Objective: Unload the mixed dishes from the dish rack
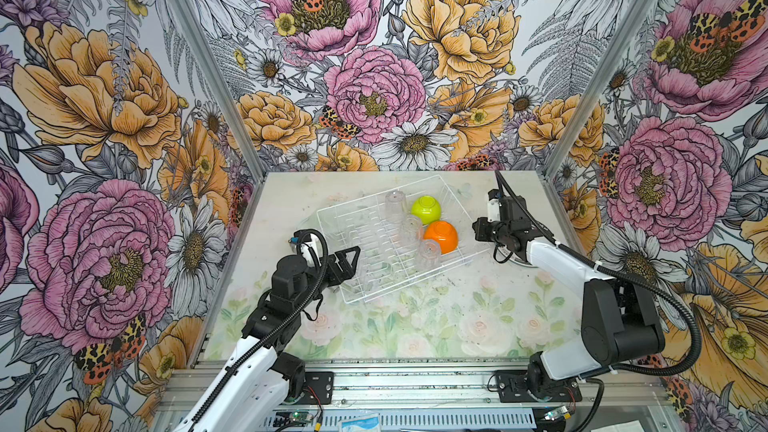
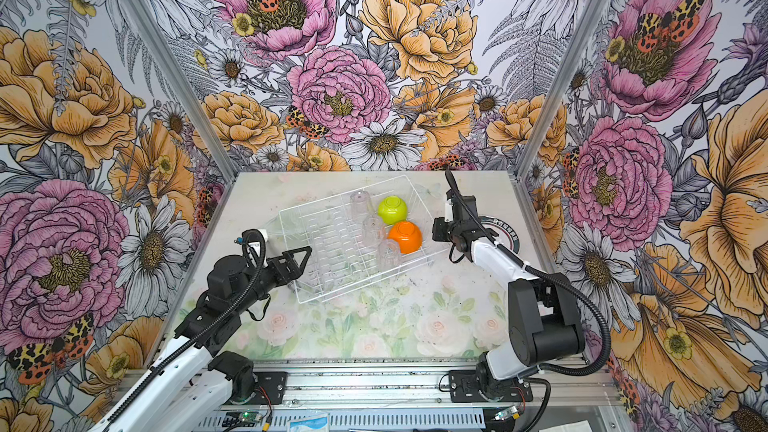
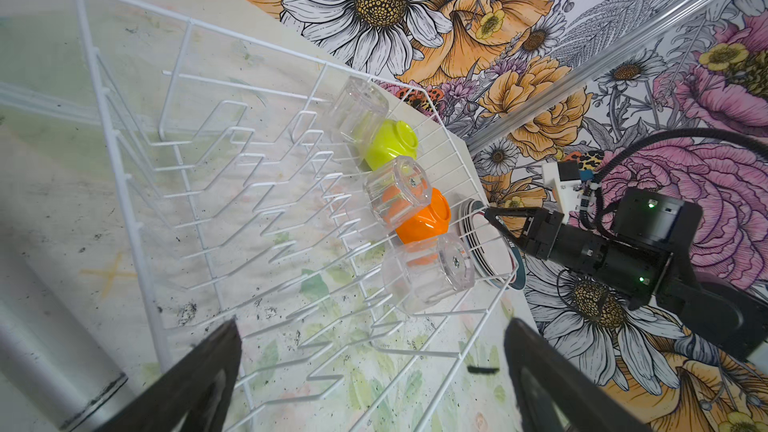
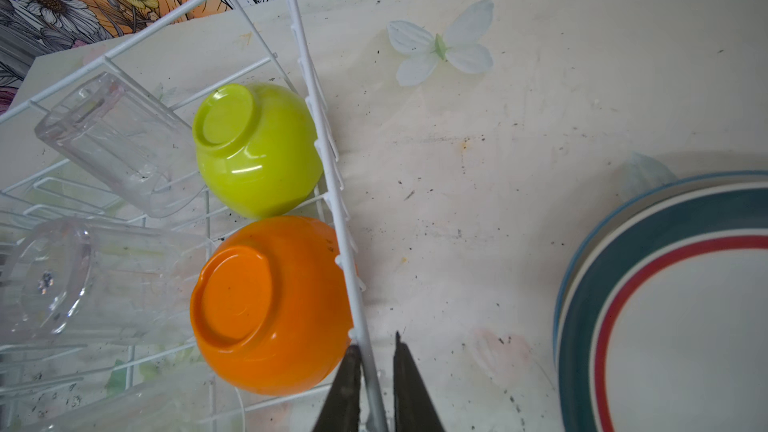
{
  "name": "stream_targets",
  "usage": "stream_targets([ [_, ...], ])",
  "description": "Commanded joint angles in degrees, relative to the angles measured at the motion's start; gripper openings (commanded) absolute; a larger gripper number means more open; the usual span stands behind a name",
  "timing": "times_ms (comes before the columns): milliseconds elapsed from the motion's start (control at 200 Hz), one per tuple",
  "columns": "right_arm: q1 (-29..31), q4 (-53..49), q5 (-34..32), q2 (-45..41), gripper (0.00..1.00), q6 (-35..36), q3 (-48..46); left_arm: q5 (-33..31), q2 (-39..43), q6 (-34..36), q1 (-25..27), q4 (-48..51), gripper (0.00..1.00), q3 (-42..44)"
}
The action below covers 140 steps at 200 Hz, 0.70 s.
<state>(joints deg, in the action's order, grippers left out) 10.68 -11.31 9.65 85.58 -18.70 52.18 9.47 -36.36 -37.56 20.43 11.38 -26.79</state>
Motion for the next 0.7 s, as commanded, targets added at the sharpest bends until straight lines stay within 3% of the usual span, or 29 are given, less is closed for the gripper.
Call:
stream_targets([
  [0,3.0,-9.3,-1.8,-1.2,0.16,-4.4,-5.0,0.2,0.6,0.4,-0.4,0.1,0.99,-1.7],
  [330,7.9,-7.6,-4.7,-8.3,0.14,-13.8,-11.9,4.0,-0.8,-0.1,-0.3,-2.3,0.99,-1.4],
  [550,9.7,-6.8,-5.0,-17.4,0.12,-19.1,-17.1,7.8,-7.9,0.4,1.2,-4.6,0.98,-4.8],
  [696,9.8,-6.9,-3.2,-22.0,0.35,-19.0,-18.1,6.6,-12.8,4.0,6.1,-3.8,0.99,-8.8],
])
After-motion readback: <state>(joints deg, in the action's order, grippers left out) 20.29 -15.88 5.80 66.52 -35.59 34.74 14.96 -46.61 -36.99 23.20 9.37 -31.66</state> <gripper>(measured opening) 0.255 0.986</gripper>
